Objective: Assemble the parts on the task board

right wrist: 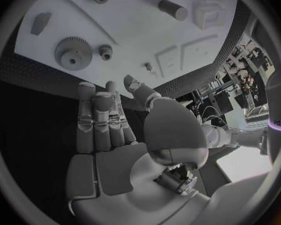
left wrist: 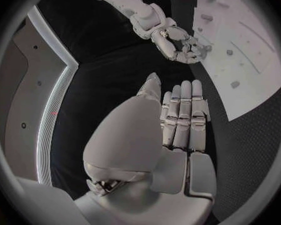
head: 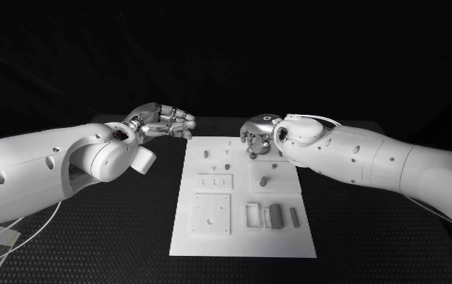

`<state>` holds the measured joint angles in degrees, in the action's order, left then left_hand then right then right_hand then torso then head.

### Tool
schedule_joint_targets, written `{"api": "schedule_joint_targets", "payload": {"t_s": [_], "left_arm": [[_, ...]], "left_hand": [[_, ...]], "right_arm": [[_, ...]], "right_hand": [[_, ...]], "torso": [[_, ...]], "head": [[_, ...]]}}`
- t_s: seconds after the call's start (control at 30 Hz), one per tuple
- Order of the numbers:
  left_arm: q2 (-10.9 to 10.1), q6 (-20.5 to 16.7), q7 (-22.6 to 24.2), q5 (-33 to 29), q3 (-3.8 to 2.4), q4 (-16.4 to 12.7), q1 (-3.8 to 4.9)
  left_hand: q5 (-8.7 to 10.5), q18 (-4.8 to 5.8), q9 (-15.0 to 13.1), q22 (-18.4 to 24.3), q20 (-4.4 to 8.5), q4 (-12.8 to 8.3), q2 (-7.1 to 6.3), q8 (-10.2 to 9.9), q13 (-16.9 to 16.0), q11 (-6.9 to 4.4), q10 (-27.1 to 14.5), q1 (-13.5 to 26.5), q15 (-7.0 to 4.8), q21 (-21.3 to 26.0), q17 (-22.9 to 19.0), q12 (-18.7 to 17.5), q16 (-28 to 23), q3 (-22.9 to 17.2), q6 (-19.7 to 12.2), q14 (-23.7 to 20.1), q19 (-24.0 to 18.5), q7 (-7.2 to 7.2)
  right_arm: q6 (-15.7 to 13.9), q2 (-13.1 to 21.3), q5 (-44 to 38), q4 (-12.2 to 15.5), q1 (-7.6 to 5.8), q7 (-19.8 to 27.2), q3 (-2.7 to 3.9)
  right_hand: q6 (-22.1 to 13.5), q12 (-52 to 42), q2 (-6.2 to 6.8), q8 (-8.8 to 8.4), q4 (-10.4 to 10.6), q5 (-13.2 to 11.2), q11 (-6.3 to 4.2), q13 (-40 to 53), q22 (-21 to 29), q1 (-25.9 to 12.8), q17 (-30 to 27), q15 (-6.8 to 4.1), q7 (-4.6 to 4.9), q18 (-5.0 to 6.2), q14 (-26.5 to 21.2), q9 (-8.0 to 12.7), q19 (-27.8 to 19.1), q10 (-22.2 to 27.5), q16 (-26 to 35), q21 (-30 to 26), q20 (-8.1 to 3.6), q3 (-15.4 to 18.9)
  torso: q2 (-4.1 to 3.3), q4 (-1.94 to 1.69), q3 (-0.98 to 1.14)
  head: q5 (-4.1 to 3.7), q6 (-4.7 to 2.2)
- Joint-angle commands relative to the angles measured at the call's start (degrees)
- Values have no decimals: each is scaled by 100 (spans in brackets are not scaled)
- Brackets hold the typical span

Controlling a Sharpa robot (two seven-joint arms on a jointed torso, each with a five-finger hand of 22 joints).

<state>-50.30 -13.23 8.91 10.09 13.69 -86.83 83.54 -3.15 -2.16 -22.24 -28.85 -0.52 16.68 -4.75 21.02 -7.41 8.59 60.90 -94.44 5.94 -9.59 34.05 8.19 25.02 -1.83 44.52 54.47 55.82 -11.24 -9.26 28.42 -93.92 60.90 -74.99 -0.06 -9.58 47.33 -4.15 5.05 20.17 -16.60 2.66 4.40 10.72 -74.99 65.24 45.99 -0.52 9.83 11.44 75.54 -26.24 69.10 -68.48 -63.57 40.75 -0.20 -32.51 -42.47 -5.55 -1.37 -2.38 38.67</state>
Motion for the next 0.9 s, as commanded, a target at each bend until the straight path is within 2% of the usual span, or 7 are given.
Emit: {"api": "schedule_joint_targets", "payload": {"t_s": [0.03,0.17,0.33,0.5,0.63,0.9], "left_arm": [[-3,-30,16,25,-5,-3,10],[-21,-27,10,25,-5,5,12],[-47,-2,7,25,-5,3,19],[-67,10,6,25,-5,-19,23],[-71,-42,10,25,-5,-24,24],[-84,-22,8,24,-5,-13,24]], "left_hand": [[15,15,5,9,14,5,7,-34,7,39,2,70,13,30,11,-16,-30,-39,5,40,43,-32],[15,16,6,9,15,6,7,-37,6,40,3,83,12,32,19,-22,-37,-50,5,42,45,-33],[15,16,8,10,16,5,4,-42,6,41,4,98,12,36,29,-30,-46,-62,4,44,45,-33],[16,17,9,10,16,4,-4,-45,6,41,4,105,12,39,36,-36,-52,-68,3,44,44,-34],[15,21,19,12,14,2,-33,-68,12,55,-24,129,16,51,55,-69,-77,-86,-24,36,37,-45],[16,24,24,14,11,3,-53,-84,15,66,-39,140,21,63,71,-91,-99,-107,-41,28,30,-54]], "right_arm": [[148,37,-363,22,6,-153,0],[216,87,-391,78,7,-173,0],[270,108,-393,126,15,-208,-2],[346,121,-405,75,33,-219,-4],[306,130,-402,74,49,-208,-5],[312,149,-402,65,64,-207,-5]], "right_hand": [[-4,24,-40,-23,2,22,191,-9,-136,2,-2,32,31,356,-6,9,14,223,-18,26,-59,-38],[16,26,-25,-20,1,22,192,-19,-135,0,-6,33,27,356,-12,11,8,219,-32,39,-61,-42],[28,33,-9,-25,5,21,195,-35,-133,-16,-11,36,25,356,-16,17,7,224,-54,58,-63,-43],[-27,61,48,-81,10,21,250,-121,-123,-64,-30,88,17,356,-33,50,2,394,-106,84,-67,-46],[-34,62,82,-95,14,20,263,-167,-118,-95,-43,103,2,356,-40,60,-2,472,-133,90,-66,-45],[-28,57,107,-106,17,22,305,-269,-110,-127,-76,141,-14,356,-54,71,-4,659,-176,93,-68,-62]], "torso": [[-65,-4,-11],[-93,2,-14],[-134,-13,-3],[-165,-4,9],[-191,4,4],[-229,-20,6]], "head": [[-15,0],[-29,4],[-32,-27],[-39,-26],[-34,-43],[-57,-30]]}}
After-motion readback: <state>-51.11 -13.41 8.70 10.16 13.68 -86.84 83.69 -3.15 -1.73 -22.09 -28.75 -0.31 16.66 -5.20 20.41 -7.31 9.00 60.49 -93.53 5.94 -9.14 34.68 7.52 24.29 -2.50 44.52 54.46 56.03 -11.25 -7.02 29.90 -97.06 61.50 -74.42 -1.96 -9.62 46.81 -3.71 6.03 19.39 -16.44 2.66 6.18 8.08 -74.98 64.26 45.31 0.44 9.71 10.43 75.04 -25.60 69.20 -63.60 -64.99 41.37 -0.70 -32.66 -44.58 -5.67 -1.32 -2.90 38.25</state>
